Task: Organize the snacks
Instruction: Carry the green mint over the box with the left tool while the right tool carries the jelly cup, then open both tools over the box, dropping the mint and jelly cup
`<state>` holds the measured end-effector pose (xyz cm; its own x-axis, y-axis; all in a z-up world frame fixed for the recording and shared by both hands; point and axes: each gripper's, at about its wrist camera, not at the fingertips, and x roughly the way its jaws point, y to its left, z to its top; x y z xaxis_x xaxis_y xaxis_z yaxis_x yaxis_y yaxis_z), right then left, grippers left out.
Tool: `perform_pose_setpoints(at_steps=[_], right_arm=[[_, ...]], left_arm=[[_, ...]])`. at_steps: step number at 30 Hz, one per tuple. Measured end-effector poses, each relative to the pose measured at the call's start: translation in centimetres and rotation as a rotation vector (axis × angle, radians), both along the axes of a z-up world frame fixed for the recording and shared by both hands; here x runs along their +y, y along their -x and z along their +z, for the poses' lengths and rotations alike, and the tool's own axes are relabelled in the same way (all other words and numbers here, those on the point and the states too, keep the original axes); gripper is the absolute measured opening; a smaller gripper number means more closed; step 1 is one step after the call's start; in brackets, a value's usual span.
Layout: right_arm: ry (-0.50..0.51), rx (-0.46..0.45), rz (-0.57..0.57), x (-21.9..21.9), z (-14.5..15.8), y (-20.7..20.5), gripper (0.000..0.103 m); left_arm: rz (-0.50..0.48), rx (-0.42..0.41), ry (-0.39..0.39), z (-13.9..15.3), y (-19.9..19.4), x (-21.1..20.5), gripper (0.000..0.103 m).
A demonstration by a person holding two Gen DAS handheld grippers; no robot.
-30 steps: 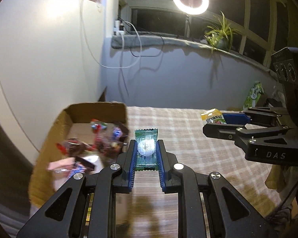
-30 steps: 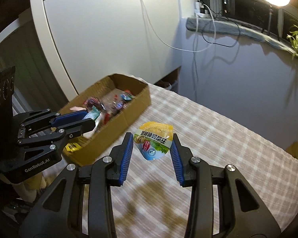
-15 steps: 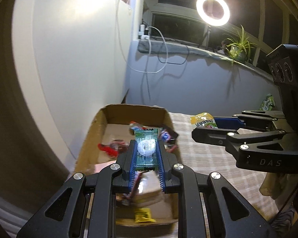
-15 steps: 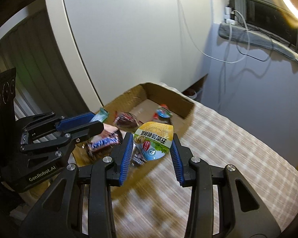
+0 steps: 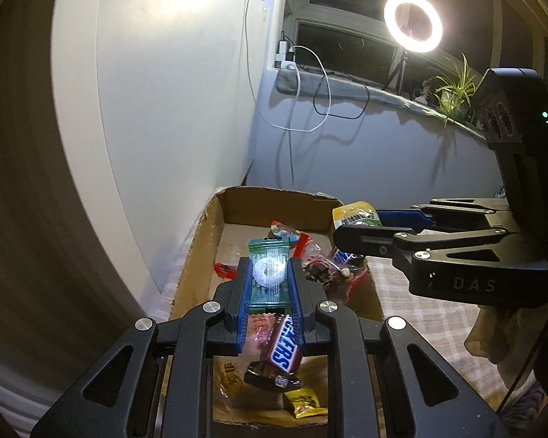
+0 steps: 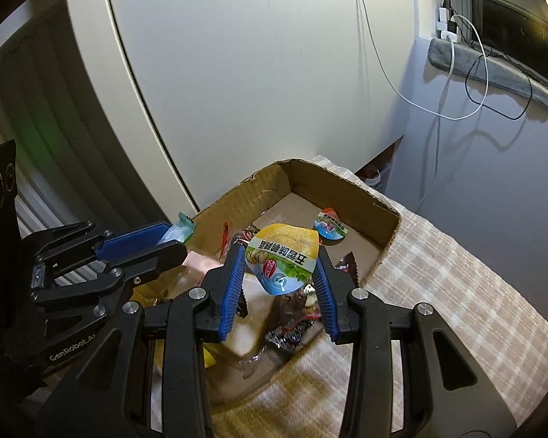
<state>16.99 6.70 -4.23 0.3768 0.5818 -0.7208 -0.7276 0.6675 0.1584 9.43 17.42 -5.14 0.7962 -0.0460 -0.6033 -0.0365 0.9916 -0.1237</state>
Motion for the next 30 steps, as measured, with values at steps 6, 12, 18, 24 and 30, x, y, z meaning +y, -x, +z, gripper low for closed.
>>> perform_pose_setpoints(at_steps=[6,12,18,24,30], right_arm=[[0.009,0.011,0.002,0.9,-0.6,-0.8,0.039],[0.008,0.013,-0.006,1.3,-1.0,-1.4,0.039],[0.017,0.022,-0.015,1.3,-1.5,-1.9,0.04],[0.007,0.024,-0.027,1.0,-1.6,-2.2,0.059],[0.014,0.014,-0.033,1.0,-1.5,-2.3,0.061]], left_arm=[[0.004,0.003,0.009,-0.2,-0.1,0.2,0.018],[0.0,0.012,0.008,-0.5,-0.4,0.2,0.018],[0.011,0.018,0.005,-0.6,-0.7,0.4,0.022],[0.014,0.019,-0.004,-0.6,-0.7,0.3,0.023],[0.023,0.015,-0.014,-0.5,-0.6,0.2,0.037]])
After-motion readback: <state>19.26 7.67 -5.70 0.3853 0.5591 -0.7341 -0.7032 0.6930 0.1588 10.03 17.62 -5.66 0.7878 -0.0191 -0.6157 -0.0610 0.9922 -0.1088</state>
